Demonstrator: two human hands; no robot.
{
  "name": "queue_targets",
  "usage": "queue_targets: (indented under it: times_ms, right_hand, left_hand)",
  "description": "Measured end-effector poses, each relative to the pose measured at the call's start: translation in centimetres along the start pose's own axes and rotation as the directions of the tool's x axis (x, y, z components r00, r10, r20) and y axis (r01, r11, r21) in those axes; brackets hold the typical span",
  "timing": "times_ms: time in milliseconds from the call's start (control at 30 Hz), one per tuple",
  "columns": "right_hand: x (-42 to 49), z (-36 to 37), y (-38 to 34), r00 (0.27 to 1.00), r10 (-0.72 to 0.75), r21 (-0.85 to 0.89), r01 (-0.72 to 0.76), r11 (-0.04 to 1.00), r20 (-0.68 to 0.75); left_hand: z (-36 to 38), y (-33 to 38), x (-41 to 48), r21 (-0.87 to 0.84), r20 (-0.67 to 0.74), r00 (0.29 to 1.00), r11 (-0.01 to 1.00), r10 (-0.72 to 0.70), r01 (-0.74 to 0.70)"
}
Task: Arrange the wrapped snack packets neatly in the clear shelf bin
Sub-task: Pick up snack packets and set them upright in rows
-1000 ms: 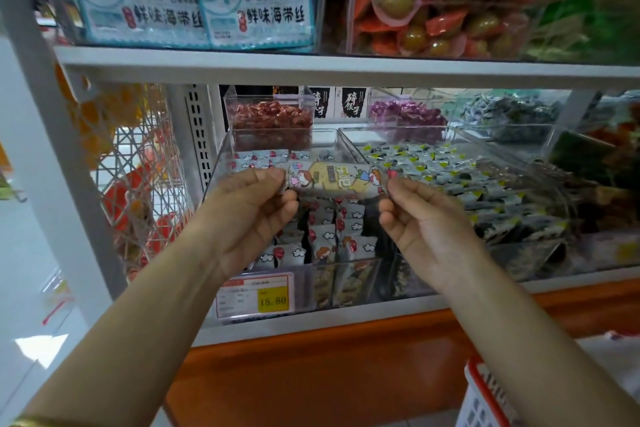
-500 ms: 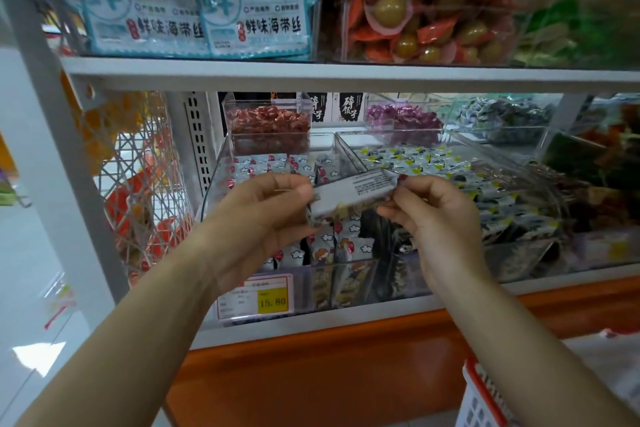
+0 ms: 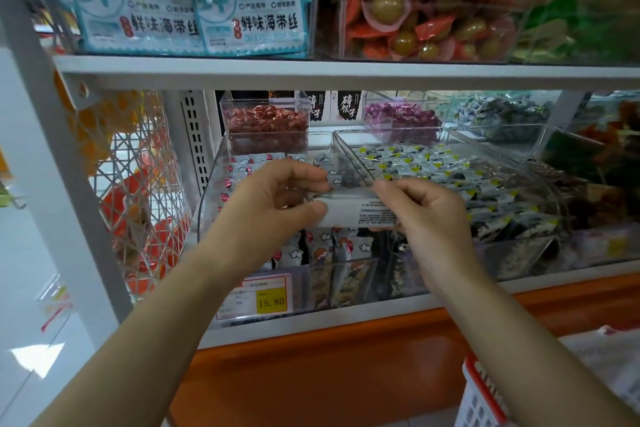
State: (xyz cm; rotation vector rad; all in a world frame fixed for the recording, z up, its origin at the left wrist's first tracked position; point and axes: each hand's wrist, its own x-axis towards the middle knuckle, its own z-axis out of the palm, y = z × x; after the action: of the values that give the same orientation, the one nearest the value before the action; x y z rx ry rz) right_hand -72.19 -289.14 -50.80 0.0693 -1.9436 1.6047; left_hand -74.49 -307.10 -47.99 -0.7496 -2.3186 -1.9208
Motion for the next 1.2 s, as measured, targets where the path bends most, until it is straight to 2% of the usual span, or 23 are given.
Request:
queue_targets:
  times_ms: [67,133,367,467,533,633,700,767,800,867,933,1000,1067,1133,1200]
  right_hand:
    - [0.1,0.0,0.1,1.000,-0.009,-0.010,0.009,1.000,-0.022]
    - [0.0,0.1,0.0,0.999,-0.023,-0.021,0.023,1.000,-0.026]
    - [-0.2,0.0,0.2,0.991,-0.114,-0.035,0.117,0.993,0.074]
    - [-0.2,0.1,0.3,0.987,-0.138,-0.035,0.141,0.989,0.084]
    - [-0.1,0.0,0.5,0.988,-0.137,-0.043,0.140,0.989,0.066]
    - [0.1,-0.2,0.9,0.997,-0.069,-0.055,0.070,0.996,0.022]
    - [0.3,-0.4,1.0,0.999,0.013,0.040,-0.015,0.999,0.053]
    - [0.5,-0.5,0.8,0.977,0.082,0.227,-0.127,0.965,0.196]
    - [0.6,-0.6,0.9,0.962,0.079,0.250,-0.146,0.957,0.260]
    - [0.7,-0.6,1.1,0.957,0.049,0.181,-0.104,0.978,0.286]
    - [1.0,-0.5,0.9,0.975,0.016,0.136,-0.047,0.990,0.223]
    - [1.5,-0.5,0.8,0.991,0.000,0.140,-0.019,0.990,0.135]
    - [2.3,-0.7,0.9,0.999,0.013,0.137,-0.018,0.990,0.042]
    - [3.5,-0.7,1.0,0.999,0.034,0.112,-0.030,0.993,-0.036]
    - [4.9,-0.3,1.0,0.998,0.037,0.062,-0.034,0.997,-0.056]
  left_hand:
    - [0.4,0.0,-0.1,0.123,0.003,1.000,0.992,0.027,-0.027]
    - [0.6,0.1,-0.1,0.158,-0.022,0.999,0.987,0.026,-0.023]
    - [0.1,-0.1,0.3,-0.023,-0.128,0.982,0.990,-0.138,0.136]
    - [0.0,-0.3,0.5,-0.030,-0.160,0.976,0.989,-0.146,0.143]
    - [0.0,-0.4,0.3,0.022,-0.124,0.987,0.995,-0.098,0.101]
    - [0.1,-0.3,0.0,0.164,0.050,0.997,0.986,-0.051,0.042]
    - [0.3,-0.7,0.1,0.239,0.045,0.999,0.971,-0.021,0.010]
    - [0.3,-1.0,0.4,0.182,-0.026,0.999,0.983,-0.025,0.030]
    - [0.3,-1.2,0.6,0.110,-0.046,0.997,0.992,-0.057,0.062]
    - [0.4,-1.3,0.8,0.033,-0.050,0.994,0.995,-0.093,0.095]
    - [0.8,-1.3,1.0,0.051,-0.050,0.997,0.997,-0.063,0.066]
    - [1.1,-1.4,1.5,0.175,-0.095,0.995,0.985,0.018,-0.001]
    - [0.9,-1.9,2.9,0.386,-0.156,0.983,0.922,0.097,-0.029]
    - [0.5,-2.9,5.0,0.611,-0.154,0.982,0.791,0.112,0.006]
    - [0.2,-4.1,7.7,0.783,-0.089,0.994,0.622,0.056,0.035]
